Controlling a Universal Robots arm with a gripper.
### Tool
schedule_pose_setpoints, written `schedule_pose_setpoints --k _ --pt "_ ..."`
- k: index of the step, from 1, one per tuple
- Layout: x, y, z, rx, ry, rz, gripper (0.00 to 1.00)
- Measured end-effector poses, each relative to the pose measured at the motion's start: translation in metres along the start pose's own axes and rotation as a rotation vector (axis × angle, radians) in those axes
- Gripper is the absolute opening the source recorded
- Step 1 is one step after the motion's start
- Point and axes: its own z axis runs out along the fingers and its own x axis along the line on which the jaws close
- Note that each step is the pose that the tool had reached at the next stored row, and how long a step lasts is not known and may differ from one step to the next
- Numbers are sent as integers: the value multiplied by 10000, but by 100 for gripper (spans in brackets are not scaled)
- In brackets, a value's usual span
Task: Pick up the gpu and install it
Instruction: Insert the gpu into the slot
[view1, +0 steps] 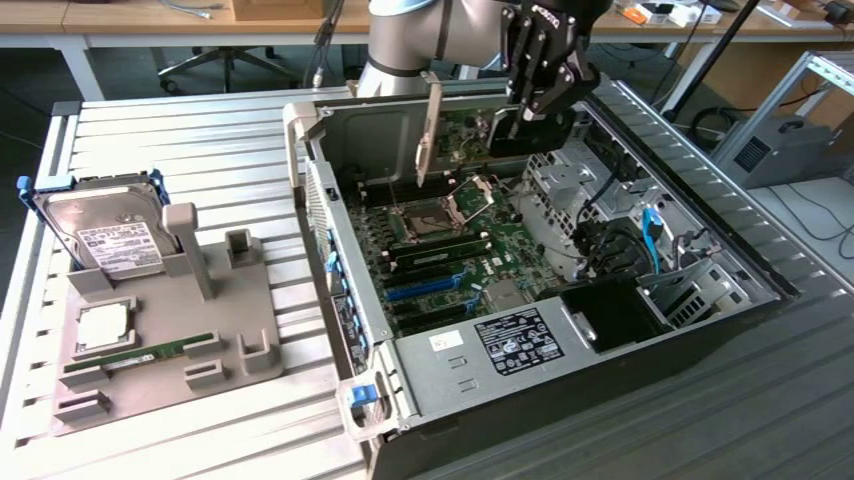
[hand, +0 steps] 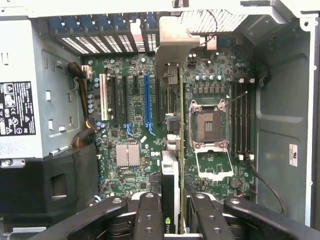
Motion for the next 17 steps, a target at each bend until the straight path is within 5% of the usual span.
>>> schedule_pose_setpoints --k 17 --pt "1 14 29 -27 8 243 27"
